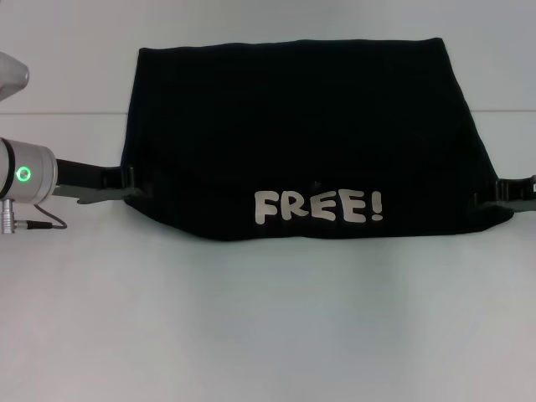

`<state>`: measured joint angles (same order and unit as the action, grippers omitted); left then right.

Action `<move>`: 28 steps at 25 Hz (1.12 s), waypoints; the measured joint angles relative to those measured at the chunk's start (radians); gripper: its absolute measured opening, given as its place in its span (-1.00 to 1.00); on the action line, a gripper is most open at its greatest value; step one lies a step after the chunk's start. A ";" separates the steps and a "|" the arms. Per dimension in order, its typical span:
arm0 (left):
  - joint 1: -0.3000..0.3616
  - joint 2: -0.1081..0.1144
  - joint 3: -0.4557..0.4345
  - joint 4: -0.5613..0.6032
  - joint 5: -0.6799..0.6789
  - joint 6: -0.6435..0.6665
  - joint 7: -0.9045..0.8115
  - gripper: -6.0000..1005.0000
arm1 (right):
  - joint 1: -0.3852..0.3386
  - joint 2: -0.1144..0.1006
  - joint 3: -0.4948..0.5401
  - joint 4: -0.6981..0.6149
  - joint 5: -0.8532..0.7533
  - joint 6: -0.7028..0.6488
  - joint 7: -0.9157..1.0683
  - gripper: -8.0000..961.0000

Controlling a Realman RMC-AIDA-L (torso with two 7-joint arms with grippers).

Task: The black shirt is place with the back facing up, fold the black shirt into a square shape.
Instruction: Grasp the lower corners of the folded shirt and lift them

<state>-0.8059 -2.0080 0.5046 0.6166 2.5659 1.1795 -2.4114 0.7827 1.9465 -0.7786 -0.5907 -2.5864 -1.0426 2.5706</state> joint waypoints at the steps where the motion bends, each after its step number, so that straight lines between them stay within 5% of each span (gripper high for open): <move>1: 0.000 0.000 0.000 0.000 0.000 0.000 0.000 -0.98 | 0.001 -0.001 0.001 -0.002 0.000 -0.001 0.000 0.04; 7: 0.001 0.000 0.000 0.000 0.000 0.000 0.000 -0.98 | 0.009 -0.006 0.002 -0.003 0.000 -0.009 0.002 -0.55; 13: 0.001 0.000 0.000 0.000 0.000 0.001 0.000 -0.98 | 0.012 -0.015 0.004 -0.003 0.003 -0.022 0.008 -0.90; 17: -0.001 0.001 0.004 0.000 0.001 0.015 0.004 -0.98 | 0.014 -0.024 0.005 -0.004 0.000 -0.046 0.011 -0.90; 24: -0.032 0.025 0.015 0.032 0.099 0.226 0.018 -0.97 | -0.001 -0.073 -0.003 -0.090 0.000 -0.266 0.045 -0.91; 28: -0.022 0.026 0.019 0.067 0.130 0.320 0.024 -0.97 | -0.043 -0.077 -0.005 -0.180 0.000 -0.377 0.071 -0.90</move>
<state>-0.8278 -1.9820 0.5235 0.6835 2.6960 1.4997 -2.3871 0.7396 1.8699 -0.7835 -0.7707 -2.5863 -1.4195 2.6416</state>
